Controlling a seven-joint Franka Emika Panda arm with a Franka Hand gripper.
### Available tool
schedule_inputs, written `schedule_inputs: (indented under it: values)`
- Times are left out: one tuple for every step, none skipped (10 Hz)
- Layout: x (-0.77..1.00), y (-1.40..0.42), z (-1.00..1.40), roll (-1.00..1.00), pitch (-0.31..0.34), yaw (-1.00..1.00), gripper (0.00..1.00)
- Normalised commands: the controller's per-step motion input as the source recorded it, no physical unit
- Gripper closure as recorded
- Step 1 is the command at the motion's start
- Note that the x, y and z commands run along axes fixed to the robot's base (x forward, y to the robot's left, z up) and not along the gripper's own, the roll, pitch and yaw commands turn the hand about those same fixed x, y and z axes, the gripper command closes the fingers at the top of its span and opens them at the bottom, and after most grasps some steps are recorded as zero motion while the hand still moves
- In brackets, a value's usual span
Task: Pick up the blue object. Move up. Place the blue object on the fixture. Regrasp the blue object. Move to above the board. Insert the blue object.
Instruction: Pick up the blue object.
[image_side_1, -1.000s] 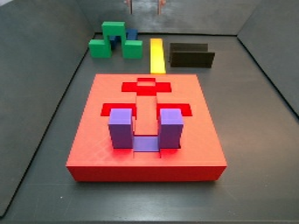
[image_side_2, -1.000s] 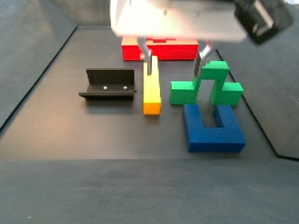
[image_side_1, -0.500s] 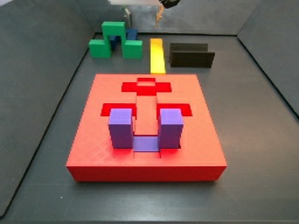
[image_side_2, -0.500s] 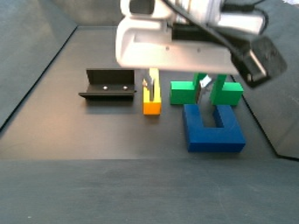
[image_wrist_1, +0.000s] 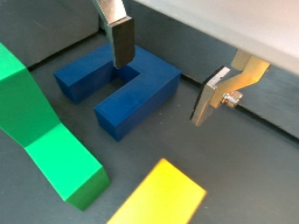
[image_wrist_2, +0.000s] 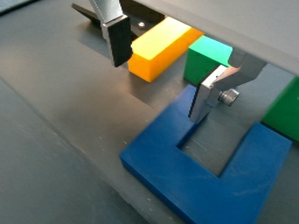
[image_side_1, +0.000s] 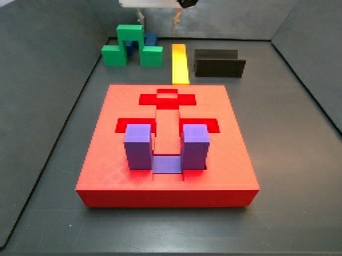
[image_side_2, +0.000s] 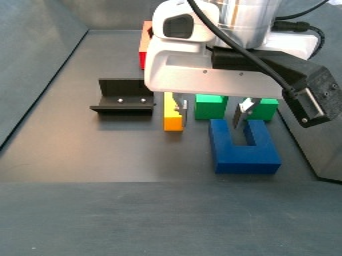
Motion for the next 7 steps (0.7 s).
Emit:
schedule_inputs:
  values:
    - [-0.14,-0.20,-0.29,0.08,-0.059,0.00,0.00]
    - [-0.15,-0.16,-0.28,0.06,-0.066,0.00,0.00]
    - [-0.12,-0.19,-0.24,0.03,-0.074,0.00,0.00]
    - [-0.05,-0.19,-0.19,0.00,-0.090,0.00,0.00]
    - [-0.05,-0.10,-0.17,0.00,-0.076,0.00,0.00]
    - [-0.07,-0.08,-0.18,0.00,-0.076,0.00,0.00]
    - [-0.05,-0.09,-0.18,0.00,-0.066,0.00,0.00]
